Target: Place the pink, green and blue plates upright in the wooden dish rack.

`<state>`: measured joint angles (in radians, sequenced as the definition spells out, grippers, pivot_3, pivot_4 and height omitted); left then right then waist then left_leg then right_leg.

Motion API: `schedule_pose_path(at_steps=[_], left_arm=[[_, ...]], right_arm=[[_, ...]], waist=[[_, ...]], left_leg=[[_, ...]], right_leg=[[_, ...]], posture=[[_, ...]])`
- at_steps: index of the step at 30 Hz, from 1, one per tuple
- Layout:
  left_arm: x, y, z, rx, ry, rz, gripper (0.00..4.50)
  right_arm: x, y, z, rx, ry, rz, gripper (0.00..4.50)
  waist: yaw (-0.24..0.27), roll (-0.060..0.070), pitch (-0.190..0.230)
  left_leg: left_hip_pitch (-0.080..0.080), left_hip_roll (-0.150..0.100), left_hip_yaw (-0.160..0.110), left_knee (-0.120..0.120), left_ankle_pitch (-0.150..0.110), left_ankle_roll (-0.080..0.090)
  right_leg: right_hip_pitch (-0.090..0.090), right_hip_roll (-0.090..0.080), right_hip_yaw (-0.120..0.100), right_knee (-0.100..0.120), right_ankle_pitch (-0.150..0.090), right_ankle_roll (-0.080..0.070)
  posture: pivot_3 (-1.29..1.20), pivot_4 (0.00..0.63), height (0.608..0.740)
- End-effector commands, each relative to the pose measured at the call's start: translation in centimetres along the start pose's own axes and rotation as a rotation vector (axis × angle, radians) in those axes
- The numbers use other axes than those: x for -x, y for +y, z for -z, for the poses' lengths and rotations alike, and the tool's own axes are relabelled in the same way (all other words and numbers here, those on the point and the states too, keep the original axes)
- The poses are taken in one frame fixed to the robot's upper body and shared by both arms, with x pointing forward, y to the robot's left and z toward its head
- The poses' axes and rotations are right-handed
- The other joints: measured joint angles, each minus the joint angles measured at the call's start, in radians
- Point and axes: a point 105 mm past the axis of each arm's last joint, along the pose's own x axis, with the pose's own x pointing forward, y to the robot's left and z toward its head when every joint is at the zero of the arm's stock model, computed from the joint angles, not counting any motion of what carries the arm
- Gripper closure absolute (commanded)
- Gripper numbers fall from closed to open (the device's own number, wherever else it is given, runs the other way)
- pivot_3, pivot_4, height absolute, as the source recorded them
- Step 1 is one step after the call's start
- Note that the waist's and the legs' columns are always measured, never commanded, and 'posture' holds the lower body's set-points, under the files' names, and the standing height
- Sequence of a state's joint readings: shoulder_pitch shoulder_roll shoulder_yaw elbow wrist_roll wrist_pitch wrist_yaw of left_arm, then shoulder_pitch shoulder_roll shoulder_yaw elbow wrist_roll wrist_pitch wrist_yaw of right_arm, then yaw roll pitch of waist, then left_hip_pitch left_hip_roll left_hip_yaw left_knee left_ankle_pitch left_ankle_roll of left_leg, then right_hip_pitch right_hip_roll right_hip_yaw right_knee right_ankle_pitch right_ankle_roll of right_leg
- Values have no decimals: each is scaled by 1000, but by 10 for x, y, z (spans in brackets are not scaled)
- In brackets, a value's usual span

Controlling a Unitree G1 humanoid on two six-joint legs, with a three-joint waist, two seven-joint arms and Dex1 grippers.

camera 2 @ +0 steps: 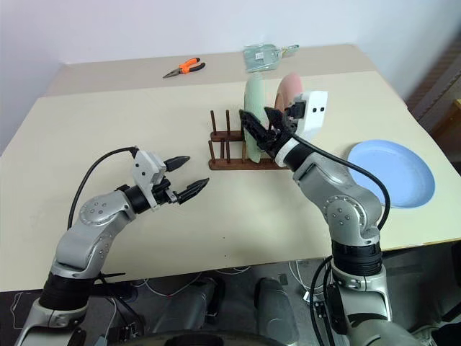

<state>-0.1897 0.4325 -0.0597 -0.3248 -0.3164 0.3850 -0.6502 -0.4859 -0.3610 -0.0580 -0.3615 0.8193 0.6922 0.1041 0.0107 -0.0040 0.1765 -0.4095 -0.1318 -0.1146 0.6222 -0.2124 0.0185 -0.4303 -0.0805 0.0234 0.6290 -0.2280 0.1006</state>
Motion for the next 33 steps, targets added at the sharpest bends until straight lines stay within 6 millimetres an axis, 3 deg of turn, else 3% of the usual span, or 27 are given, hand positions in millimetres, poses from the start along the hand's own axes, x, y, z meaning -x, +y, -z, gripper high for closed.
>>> schedule_pose_path(at_steps=[1,7,8,11,14,16,18,24,30,33], left_arm=[[0,-8,-10,-17,-34,27,421],[-3,-11,-10,-10,-36,41,421],[-3,-11,-10,-9,-36,43,421],[-4,-11,-10,-9,-37,45,421],[-4,-11,-9,-9,-37,49,421],[-6,-12,-8,-5,-38,61,421],[-9,-14,-8,-4,-40,74,421],[-15,-16,-6,-14,-37,105,421],[-16,-16,-6,-20,-34,116,421],[-15,-15,-6,-21,-32,113,421]], right_arm=[[-2,11,-28,155,-87,-39,352],[2,14,-60,413,-171,-59,352],[4,10,-73,448,-207,-35,352],[22,-10,-118,481,-346,75,352],[47,-52,-138,477,-361,257,161],[72,-89,-127,528,-260,408,161],[90,-109,-105,535,-147,466,161],[123,-133,-15,501,205,519,161],[148,-153,41,491,452,610,161],[161,-168,60,467,538,690,961]], waist=[[0,0,0],[1,0,0],[1,0,0],[3,0,0],[5,-1,0],[9,-2,-1],[15,-3,-1],[-1,0,0],[2,0,0],[4,0,0]], left_leg=[[0,0,0,0,0,0],[0,0,0,0,0,0],[0,0,0,0,0,0],[0,0,0,0,0,0],[0,0,0,1,0,0],[0,0,0,0,0,0],[0,0,-1,0,0,0],[0,1,1,0,0,1],[0,1,2,1,0,1],[0,1,2,2,0,1]], right_leg=[[0,0,0,0,0,0],[0,0,0,0,0,0],[0,0,0,0,0,0],[0,0,0,0,0,0],[1,0,-1,-1,0,0],[2,-1,-1,-2,0,0],[3,-1,-2,-4,0,-1],[1,-1,0,-2,-1,-2],[1,-1,-1,-1,-1,-2],[2,-1,-1,-2,-1,-3]], posture=[[0,150,729],[0,150,729],[0,150,729],[0,150,729],[0,150,729],[0,150,729],[0,150,729],[0,150,729],[0,150,729],[0,150,729]])
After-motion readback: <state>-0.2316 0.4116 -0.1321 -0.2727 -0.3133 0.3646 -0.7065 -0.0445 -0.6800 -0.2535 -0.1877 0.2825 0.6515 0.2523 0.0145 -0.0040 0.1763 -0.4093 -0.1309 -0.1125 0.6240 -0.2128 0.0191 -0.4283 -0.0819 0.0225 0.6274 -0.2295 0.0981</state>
